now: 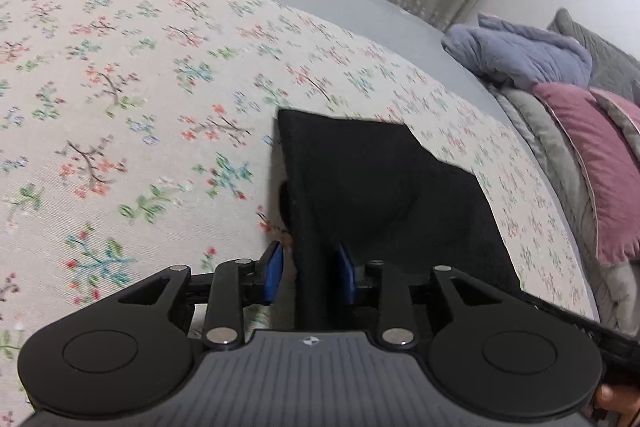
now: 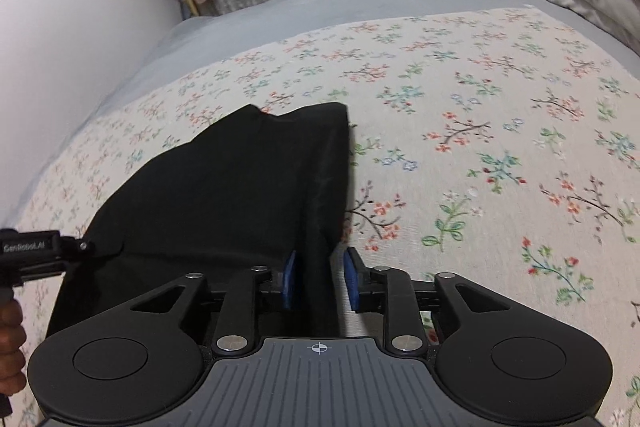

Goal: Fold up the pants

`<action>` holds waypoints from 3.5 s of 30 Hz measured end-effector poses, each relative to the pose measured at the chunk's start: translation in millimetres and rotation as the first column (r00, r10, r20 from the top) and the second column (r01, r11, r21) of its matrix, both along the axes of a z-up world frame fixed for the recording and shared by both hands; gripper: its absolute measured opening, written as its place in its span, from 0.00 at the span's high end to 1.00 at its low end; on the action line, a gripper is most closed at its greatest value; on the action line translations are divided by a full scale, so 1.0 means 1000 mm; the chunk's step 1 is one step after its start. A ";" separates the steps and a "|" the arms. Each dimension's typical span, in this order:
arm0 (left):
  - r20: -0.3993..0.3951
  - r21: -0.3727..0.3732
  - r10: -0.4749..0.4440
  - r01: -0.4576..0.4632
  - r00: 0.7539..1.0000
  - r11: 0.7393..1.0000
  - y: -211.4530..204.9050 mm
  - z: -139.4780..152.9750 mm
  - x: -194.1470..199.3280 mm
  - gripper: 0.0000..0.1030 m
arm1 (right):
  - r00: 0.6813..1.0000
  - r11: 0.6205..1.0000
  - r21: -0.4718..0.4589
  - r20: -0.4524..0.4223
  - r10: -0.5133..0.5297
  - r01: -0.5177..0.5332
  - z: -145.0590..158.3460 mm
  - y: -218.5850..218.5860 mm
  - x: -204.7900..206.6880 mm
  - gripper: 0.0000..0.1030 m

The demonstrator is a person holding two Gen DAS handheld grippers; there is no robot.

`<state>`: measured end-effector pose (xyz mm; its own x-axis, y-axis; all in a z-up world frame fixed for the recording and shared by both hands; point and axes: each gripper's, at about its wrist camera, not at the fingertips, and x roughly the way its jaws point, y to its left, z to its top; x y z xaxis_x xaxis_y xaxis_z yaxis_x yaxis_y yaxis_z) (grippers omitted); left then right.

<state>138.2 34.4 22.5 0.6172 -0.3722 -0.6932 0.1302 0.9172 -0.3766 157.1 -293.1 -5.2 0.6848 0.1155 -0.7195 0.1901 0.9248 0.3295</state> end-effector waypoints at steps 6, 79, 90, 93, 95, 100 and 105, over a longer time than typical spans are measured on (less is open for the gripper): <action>0.142 0.110 -0.045 0.029 0.989 0.994 -0.008 0.033 -0.023 0.58 | 0.996 0.993 -0.113 0.085 -0.033 0.042 0.027 0.006 -0.016 0.74; 0.280 0.337 -0.038 -0.061 0.959 0.939 -0.053 0.030 -0.254 0.00 | 0.979 0.973 -0.214 0.202 -0.042 0.086 0.064 0.109 -0.220 0.01; 0.272 0.353 -0.026 -0.075 0.962 0.933 -0.055 0.030 -0.253 0.00 | 0.979 0.973 -0.221 0.203 -0.024 0.070 0.063 0.111 -0.220 0.01; 0.273 0.364 -0.027 -0.077 0.962 0.928 -0.055 0.029 -0.253 0.00 | 0.979 0.973 -0.222 0.201 -0.025 0.070 0.063 0.110 -0.219 0.01; 0.275 0.359 -0.029 -0.075 0.961 0.930 -0.055 0.030 -0.253 0.00 | 0.979 0.973 -0.222 0.201 -0.025 0.070 0.063 0.111 -0.219 0.01; 0.266 0.344 -0.024 -0.071 0.964 0.936 -0.053 0.030 -0.252 0.00 | 0.979 0.972 -0.225 0.201 -0.019 0.065 0.062 0.111 -0.219 0.01; 0.267 0.342 -0.029 -0.067 0.963 0.937 -0.052 0.030 -0.252 0.00 | 0.979 0.971 -0.229 0.201 -0.015 0.062 0.061 0.111 -0.219 0.01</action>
